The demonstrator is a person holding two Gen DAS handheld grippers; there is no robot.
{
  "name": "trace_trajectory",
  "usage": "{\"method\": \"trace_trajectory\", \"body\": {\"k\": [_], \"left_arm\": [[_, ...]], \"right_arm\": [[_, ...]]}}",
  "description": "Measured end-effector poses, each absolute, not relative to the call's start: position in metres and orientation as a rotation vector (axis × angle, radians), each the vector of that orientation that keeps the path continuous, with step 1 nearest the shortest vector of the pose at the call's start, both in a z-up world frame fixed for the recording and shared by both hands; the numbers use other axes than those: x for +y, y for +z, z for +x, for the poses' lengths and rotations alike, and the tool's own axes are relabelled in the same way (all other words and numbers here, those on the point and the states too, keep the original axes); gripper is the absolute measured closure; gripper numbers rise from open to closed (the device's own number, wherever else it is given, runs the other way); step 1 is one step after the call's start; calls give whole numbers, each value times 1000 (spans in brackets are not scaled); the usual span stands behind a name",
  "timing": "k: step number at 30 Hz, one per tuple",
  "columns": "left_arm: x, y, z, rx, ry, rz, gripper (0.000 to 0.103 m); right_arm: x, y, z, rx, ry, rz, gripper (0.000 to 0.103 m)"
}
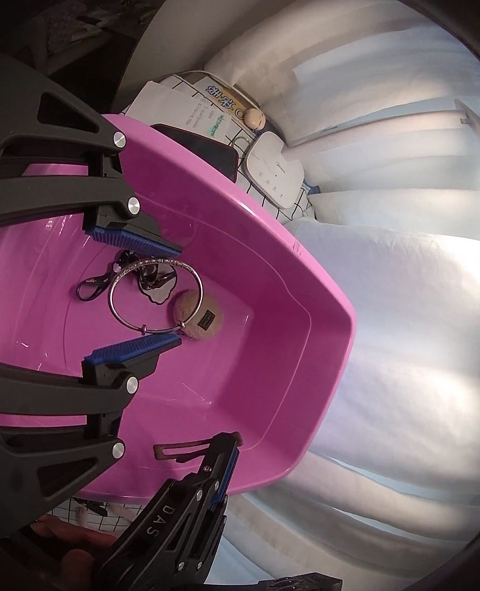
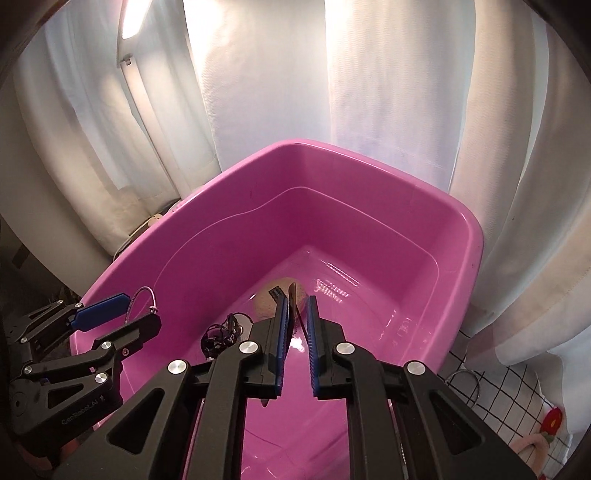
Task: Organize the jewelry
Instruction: 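Carry bangle and hair clip into the pink tub and open both tools, then withdraw both tools from the tub back over the table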
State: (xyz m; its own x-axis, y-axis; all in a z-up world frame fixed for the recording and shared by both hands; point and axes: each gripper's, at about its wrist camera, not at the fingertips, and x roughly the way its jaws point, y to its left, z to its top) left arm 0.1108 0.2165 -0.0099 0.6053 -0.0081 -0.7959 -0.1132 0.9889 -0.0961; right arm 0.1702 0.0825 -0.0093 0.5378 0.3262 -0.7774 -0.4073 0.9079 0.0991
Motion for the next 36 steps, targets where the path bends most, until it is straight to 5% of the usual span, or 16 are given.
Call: {"method": "trace_trajectory", "body": {"k": [2,4,10,36], "left_arm": [[217,-10,110,921,64,-142,47],[218,-7,108,905,78,-141,17],[218,3,102,878,90,-126,7],[208,16,62,842,81,-169,7]], "right_arm": [[81,-9,172,903,416,-91,60],[75,-5,172,895,400,-80,55],[69,0,169,889,382,-64,52],[36,20,115,792,327,6,49]]}}
